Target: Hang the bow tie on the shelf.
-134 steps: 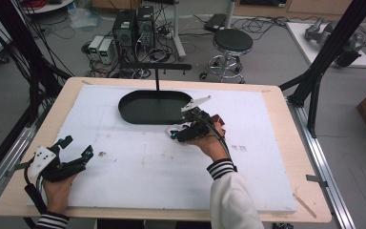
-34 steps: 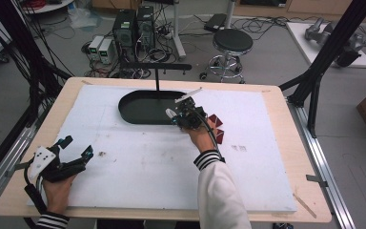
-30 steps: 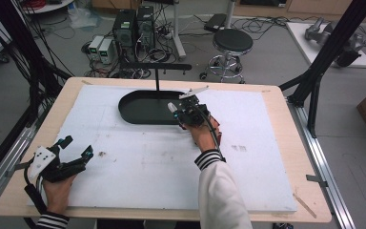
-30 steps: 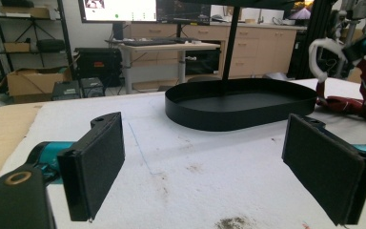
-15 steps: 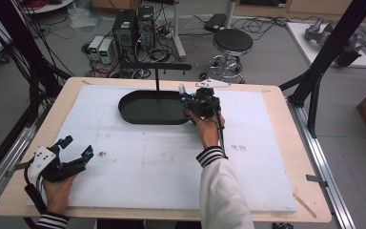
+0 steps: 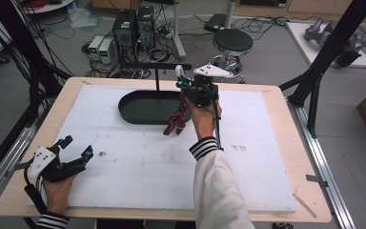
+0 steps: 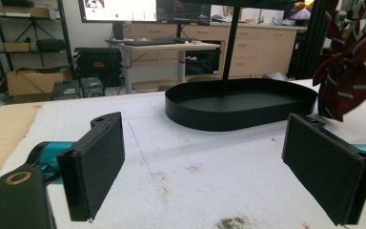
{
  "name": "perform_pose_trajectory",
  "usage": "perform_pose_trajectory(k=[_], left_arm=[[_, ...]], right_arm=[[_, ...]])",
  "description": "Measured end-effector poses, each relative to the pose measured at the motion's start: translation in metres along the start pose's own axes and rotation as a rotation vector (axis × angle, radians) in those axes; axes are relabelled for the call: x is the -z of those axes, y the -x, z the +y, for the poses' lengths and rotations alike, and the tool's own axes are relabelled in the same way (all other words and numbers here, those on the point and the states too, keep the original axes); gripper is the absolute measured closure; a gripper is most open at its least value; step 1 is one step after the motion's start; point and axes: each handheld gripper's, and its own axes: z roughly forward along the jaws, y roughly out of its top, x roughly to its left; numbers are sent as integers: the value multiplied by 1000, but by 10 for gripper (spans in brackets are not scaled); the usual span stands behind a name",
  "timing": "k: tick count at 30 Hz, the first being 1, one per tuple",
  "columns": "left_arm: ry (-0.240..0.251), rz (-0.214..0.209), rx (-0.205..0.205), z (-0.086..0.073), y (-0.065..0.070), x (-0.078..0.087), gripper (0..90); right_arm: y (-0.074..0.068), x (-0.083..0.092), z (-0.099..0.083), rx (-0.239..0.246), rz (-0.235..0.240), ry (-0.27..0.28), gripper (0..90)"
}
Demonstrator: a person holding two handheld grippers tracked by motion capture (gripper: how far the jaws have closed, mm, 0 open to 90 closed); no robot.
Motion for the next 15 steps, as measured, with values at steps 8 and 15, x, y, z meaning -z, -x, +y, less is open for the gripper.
perform_pose_trajectory(k=[8,15], left_arm=[[4,0,-1,0,0,0,147],[2,0,3,0,-1,0,147]], right_arm=[[4,-6,10,-7,-84,68,860],[17,-17,13,-30,-138,65,860]])
